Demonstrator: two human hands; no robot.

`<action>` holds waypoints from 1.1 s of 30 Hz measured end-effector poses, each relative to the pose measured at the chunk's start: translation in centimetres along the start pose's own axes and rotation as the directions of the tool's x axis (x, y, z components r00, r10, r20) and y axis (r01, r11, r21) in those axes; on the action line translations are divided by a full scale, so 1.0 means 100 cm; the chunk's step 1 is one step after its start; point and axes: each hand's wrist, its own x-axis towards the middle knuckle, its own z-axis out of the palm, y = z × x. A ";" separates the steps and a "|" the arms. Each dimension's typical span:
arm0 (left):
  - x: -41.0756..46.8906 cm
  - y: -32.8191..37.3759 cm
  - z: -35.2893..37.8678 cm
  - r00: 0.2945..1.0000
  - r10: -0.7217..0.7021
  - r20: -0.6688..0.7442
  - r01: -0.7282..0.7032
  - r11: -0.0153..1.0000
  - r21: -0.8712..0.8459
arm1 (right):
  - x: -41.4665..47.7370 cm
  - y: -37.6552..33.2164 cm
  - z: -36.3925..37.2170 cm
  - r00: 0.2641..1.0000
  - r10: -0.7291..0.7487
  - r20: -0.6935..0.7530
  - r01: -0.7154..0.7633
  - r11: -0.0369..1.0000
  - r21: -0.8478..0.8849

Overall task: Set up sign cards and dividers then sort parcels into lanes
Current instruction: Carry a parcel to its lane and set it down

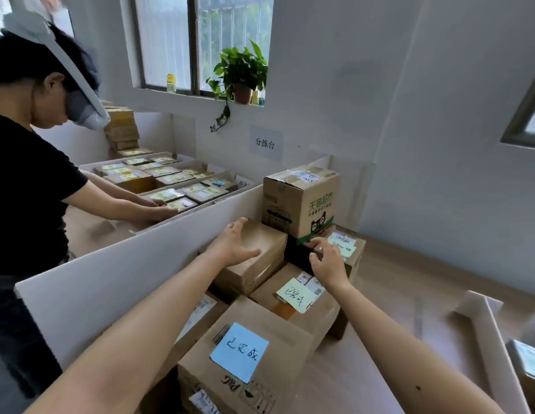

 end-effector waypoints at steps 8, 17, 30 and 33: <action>0.085 -0.005 0.011 0.998 0.056 0.031 -0.050 0.985 -0.167 | 0.044 -0.015 0.003 0.992 0.110 -0.059 -0.103 0.989 0.109; 0.157 0.012 0.037 0.999 -0.048 -0.015 0.036 0.896 -0.442 | 0.092 -0.033 0.030 0.959 0.265 -0.096 -0.233 0.936 0.263; 0.215 0.021 0.049 0.983 -0.009 -0.182 -0.102 0.801 -0.590 | 0.148 -0.025 0.042 0.938 0.326 -0.117 -0.277 0.910 0.307; 0.221 0.021 0.045 0.984 -0.023 -0.177 -0.097 0.763 -0.639 | 0.142 -0.039 0.033 0.940 0.332 -0.078 -0.279 0.880 0.384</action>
